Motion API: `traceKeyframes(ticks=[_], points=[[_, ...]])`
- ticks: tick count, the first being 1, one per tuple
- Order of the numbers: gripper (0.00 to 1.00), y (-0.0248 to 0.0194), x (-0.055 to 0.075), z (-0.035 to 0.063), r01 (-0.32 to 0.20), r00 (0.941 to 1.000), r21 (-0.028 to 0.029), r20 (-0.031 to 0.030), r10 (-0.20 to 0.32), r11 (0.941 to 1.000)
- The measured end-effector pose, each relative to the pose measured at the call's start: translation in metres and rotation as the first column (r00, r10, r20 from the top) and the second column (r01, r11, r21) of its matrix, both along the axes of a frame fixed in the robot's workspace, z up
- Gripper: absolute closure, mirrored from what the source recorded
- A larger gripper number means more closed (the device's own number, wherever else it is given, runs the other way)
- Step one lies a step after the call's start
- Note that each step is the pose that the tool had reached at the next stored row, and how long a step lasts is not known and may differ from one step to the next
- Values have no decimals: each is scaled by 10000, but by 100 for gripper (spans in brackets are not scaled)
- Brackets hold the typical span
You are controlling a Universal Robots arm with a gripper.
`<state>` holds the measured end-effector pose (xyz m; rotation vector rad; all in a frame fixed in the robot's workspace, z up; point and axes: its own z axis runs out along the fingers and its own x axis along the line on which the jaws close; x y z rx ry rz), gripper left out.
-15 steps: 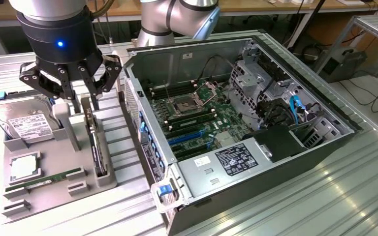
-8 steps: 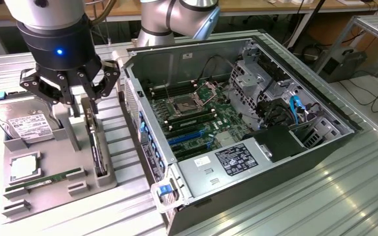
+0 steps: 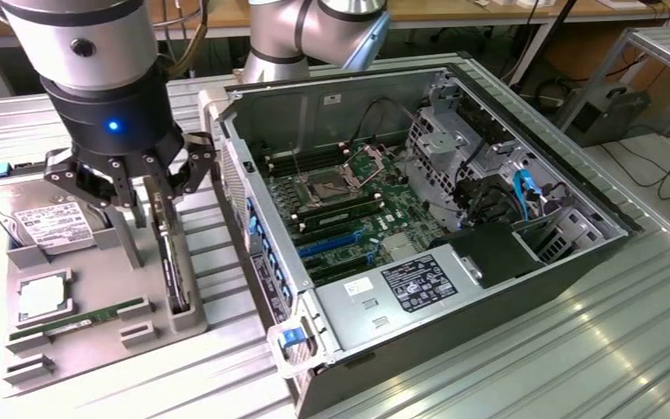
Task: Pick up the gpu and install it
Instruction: 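Pick up the gpu and move the gpu toward the slot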
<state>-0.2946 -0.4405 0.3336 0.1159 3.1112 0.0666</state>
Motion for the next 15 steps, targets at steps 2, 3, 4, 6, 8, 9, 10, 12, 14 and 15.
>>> traceKeyframes(ticks=[2,3,4,6,8,9,10,12,14,15], points=[[64,-7,-3,-43,0,10000,0,0,0,10000],[64,-7,-3,-64,0,10000,0,0,0,10000],[64,-7,-4,-91,-1,10000,0,0,1,10000],[64,-7,-6,-136,-1,10000,0,0,1,10000],[64,-7,-9,-172,0,10000,0,0,0,10000],[64,-6,-13,-209,-1,10000,0,1,1,10000],[64,-4,-16,-227,0,10000,0,0,0,10000],[64,5,-20,-263,0,10000,0,0,0,10000],[64,39,-21,-318,-1,10000,0,0,1,10000],[64,51,-21,-336,-1,10000,0,1,1,10000]])
